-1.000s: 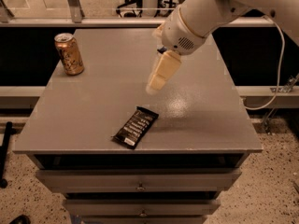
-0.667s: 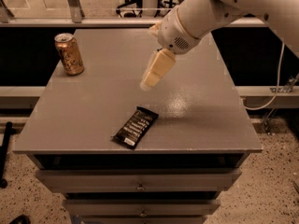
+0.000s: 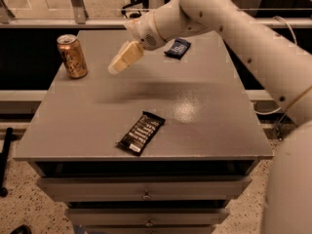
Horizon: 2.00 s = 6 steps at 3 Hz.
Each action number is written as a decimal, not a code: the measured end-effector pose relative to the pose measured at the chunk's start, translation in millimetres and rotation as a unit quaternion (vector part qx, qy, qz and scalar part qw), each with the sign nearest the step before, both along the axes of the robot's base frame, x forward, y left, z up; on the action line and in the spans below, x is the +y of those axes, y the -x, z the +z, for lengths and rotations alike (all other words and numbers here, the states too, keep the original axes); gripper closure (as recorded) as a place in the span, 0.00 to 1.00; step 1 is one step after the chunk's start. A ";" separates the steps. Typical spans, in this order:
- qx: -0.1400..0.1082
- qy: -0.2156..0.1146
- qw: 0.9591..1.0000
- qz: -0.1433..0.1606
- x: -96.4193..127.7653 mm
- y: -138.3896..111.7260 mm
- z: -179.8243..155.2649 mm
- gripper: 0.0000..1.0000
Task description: Move orange can near rxbar chocolate
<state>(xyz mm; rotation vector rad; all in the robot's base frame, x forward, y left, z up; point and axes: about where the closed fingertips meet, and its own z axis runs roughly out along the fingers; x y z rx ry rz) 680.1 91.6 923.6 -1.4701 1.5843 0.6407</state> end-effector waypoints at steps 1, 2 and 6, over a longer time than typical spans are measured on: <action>0.012 -0.051 0.999 0.009 42.4 -25.6 -4.6 0.00; 0.030 -0.088 0.995 0.028 89.9 -31.9 -6.6 0.00; 0.070 -0.117 0.990 0.034 165.6 -31.8 -28.5 0.49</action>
Offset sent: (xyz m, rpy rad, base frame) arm 0.0399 0.1472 -0.0052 0.2747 0.1047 0.1015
